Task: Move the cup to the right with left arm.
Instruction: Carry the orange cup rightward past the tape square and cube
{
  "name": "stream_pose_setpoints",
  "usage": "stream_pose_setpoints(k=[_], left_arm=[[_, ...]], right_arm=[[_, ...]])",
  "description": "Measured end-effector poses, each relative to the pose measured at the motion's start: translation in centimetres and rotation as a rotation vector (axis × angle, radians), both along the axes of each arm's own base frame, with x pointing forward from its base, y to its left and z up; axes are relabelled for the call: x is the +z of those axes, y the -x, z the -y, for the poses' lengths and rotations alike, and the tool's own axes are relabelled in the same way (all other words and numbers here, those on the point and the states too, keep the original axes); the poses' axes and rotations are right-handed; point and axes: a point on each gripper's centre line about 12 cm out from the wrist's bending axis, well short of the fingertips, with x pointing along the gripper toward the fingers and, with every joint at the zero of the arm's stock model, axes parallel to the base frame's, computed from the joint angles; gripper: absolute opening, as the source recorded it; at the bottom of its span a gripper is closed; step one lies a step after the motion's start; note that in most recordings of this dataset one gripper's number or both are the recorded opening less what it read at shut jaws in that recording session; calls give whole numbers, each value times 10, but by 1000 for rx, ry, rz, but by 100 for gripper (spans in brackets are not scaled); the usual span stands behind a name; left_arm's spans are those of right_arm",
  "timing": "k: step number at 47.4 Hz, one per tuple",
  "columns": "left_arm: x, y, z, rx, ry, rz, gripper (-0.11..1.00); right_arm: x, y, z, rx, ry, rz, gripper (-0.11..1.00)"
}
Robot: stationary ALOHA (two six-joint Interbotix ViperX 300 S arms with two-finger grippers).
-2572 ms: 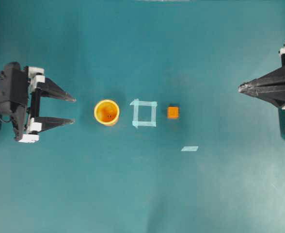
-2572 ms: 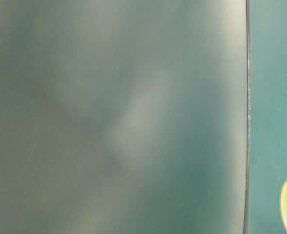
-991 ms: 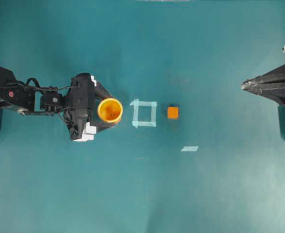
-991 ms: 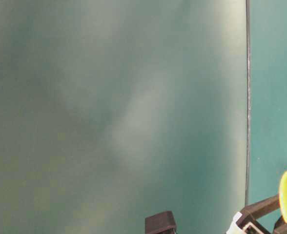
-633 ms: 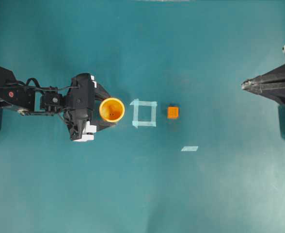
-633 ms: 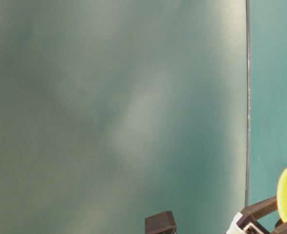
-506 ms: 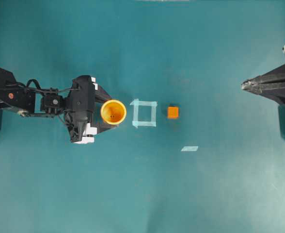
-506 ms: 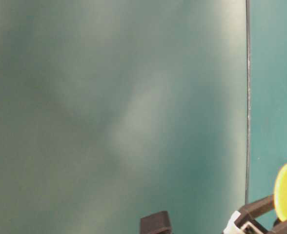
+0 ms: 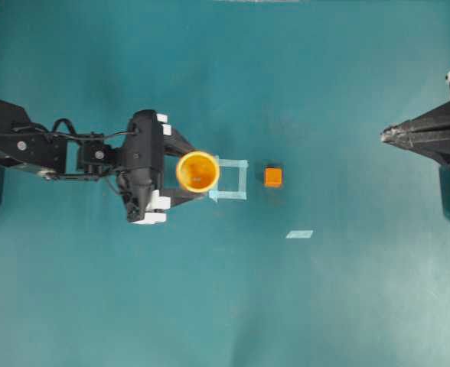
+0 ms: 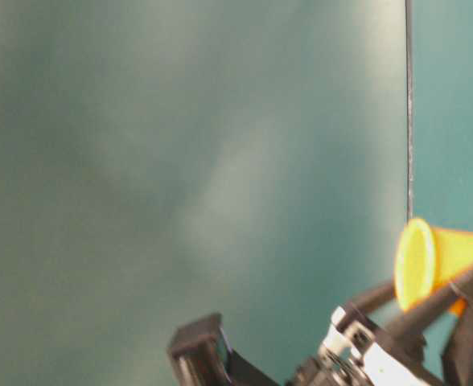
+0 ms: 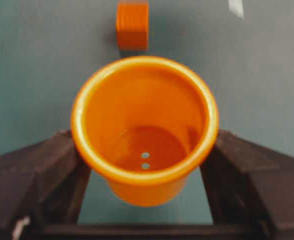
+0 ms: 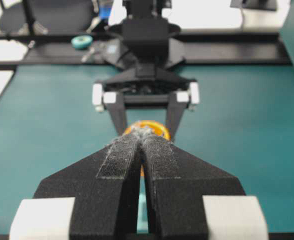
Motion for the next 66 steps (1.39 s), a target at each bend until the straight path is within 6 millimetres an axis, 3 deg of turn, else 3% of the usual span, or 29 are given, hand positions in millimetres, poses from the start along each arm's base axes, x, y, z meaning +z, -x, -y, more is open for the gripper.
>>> stream_pose_setpoints(k=[20,66], left_arm=[[12,-41,-1,-1,-4,24,64],[25,-159,-9,-13,-62,60,64]], right_arm=[[0,0,0,2,2,0,-1],[5,0,0,0,-1,12,-1]])
